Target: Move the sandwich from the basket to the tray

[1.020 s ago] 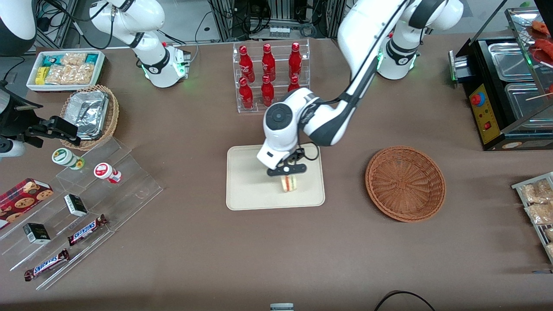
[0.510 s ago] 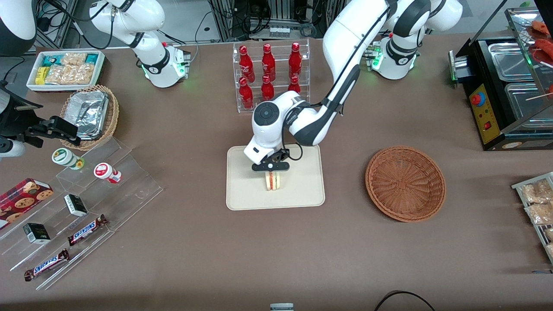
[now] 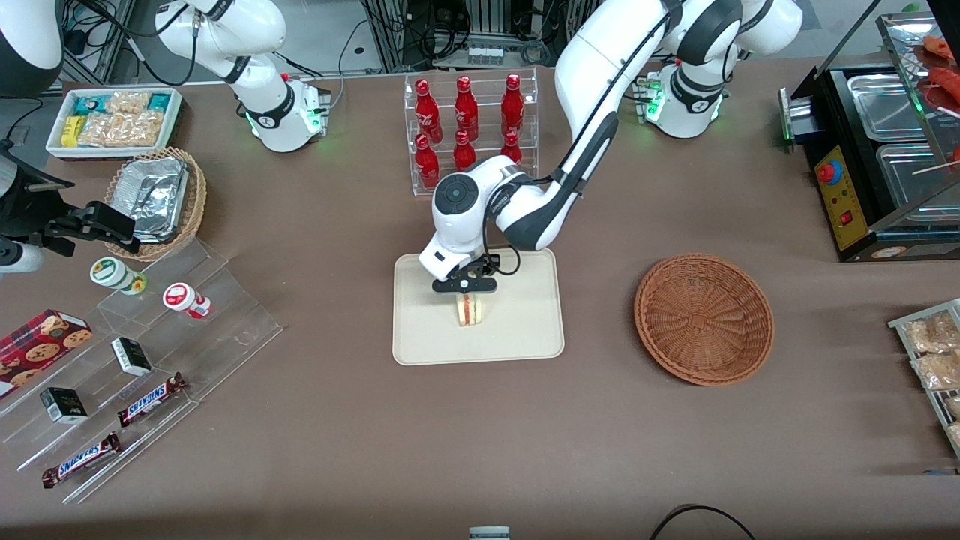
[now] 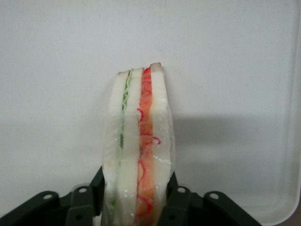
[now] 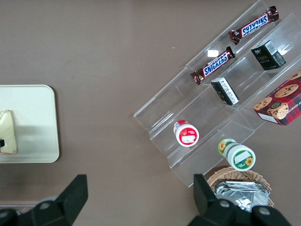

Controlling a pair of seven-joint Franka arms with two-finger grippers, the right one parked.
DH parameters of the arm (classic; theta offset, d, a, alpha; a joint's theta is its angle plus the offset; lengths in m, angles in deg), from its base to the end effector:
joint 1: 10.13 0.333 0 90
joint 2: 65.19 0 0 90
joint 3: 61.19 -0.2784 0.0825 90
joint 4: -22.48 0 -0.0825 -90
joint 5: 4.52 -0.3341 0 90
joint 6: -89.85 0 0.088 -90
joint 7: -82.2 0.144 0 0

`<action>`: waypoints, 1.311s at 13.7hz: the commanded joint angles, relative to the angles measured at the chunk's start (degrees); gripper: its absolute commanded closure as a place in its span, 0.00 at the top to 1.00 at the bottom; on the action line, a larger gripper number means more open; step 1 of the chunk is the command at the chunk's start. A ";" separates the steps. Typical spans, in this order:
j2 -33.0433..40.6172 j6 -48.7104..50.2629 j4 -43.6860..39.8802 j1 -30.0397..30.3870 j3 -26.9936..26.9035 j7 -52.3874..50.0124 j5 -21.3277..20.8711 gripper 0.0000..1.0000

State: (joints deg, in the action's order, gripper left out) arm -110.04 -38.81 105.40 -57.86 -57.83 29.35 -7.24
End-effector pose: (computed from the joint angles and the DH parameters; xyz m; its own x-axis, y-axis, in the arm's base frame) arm 0.4207 -0.5083 0.1908 0.9998 0.0188 0.0073 0.0187 -0.9997 0.0159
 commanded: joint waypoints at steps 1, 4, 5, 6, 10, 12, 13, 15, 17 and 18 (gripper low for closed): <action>-0.33 0.15 -1.97 -0.35 -0.64 -1.55 -0.44 1.00; 2.82 0.77 -2.41 0.00 -0.99 -2.86 -0.27 1.00; 4.05 1.55 -2.41 0.35 -1.08 -3.74 -0.27 1.00; 5.63 2.95 -2.41 1.31 -1.34 -4.62 -0.18 1.00; 12.58 9.36 -1.80 5.62 -1.61 -6.56 -0.09 1.00; 17.40 16.99 -1.62 9.13 -1.70 -5.95 0.00 1.00; 19.86 19.90 -1.10 11.06 -1.70 -5.78 0.00 1.00; 25.66 23.26 1.96 13.96 -1.70 -5.42 -0.18 1.00; 32.42 24.58 7.22 16.69 -1.79 -3.42 -0.18 1.00; 35.85 25.02 10.39 18.62 -1.79 -0.79 -0.18 1.00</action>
State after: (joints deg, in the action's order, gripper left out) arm -82.77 -13.79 106.67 -41.97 -59.98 25.65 -7.23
